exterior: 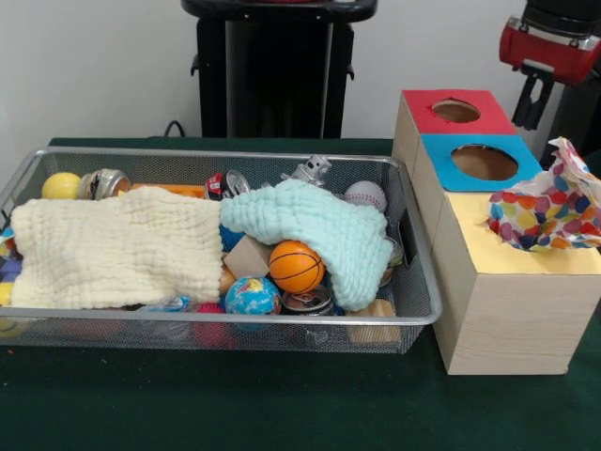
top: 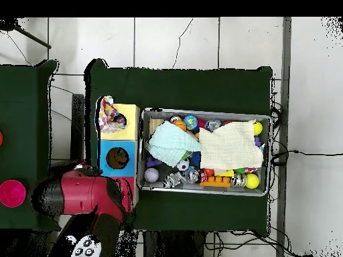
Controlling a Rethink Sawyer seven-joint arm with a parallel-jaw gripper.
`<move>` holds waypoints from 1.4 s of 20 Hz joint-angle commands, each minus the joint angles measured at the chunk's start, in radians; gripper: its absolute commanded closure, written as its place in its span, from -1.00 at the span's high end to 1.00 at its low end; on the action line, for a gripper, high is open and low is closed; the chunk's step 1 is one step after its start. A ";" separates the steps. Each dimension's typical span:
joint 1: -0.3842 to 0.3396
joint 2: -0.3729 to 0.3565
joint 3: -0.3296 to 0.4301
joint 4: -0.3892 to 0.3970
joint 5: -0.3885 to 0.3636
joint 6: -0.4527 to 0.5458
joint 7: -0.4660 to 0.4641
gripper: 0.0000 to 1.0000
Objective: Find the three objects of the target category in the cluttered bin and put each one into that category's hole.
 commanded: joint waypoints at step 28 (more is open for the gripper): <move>0.077 0.310 -0.078 -0.373 0.213 0.187 0.439 -1.00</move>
